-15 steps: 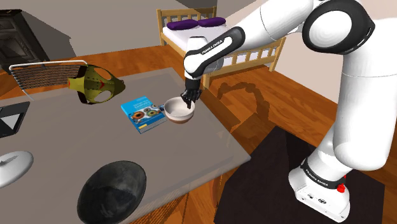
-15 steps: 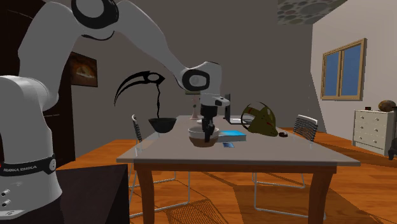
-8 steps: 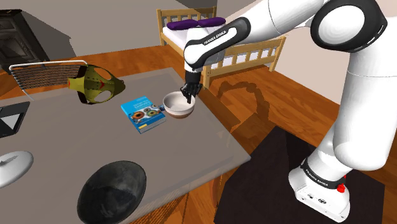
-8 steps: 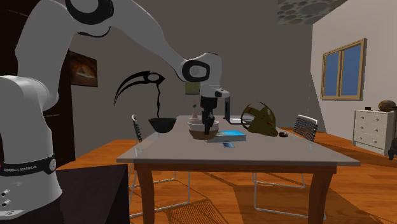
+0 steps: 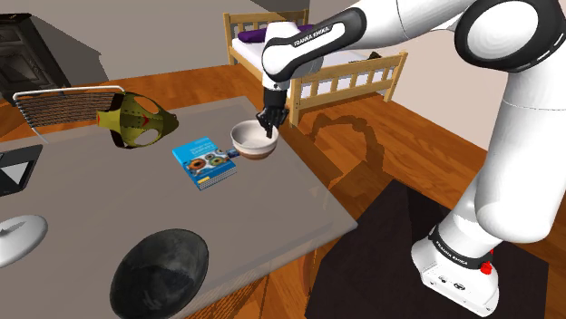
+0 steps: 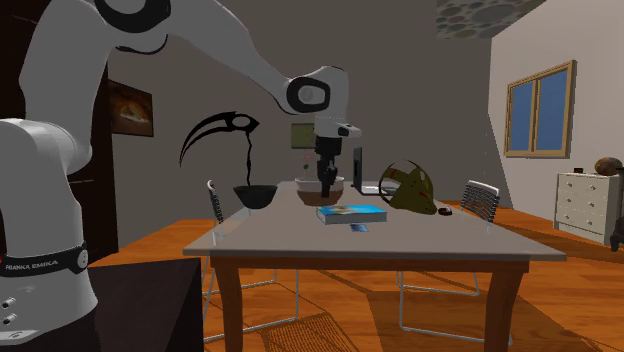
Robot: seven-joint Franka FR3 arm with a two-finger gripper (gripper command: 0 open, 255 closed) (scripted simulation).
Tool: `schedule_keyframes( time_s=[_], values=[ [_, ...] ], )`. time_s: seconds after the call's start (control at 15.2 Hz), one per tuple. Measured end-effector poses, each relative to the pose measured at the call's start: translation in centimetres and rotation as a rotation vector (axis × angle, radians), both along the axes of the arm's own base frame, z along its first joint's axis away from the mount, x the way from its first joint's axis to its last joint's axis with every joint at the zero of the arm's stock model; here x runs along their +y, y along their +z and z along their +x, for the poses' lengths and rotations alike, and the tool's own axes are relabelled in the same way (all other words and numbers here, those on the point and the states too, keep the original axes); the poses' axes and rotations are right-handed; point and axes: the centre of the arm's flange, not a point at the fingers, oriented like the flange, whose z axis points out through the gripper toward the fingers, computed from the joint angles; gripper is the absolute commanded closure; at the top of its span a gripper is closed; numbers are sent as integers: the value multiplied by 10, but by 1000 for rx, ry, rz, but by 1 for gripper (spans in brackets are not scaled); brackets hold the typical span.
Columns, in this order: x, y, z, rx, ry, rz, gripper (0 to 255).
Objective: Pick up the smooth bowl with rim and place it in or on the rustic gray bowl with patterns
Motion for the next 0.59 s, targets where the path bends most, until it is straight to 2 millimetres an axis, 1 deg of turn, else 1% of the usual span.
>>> schedule_keyframes(
  time_s=[0.59],
  values=[
    [-1,49,0,0,0,0,255]
  ],
)
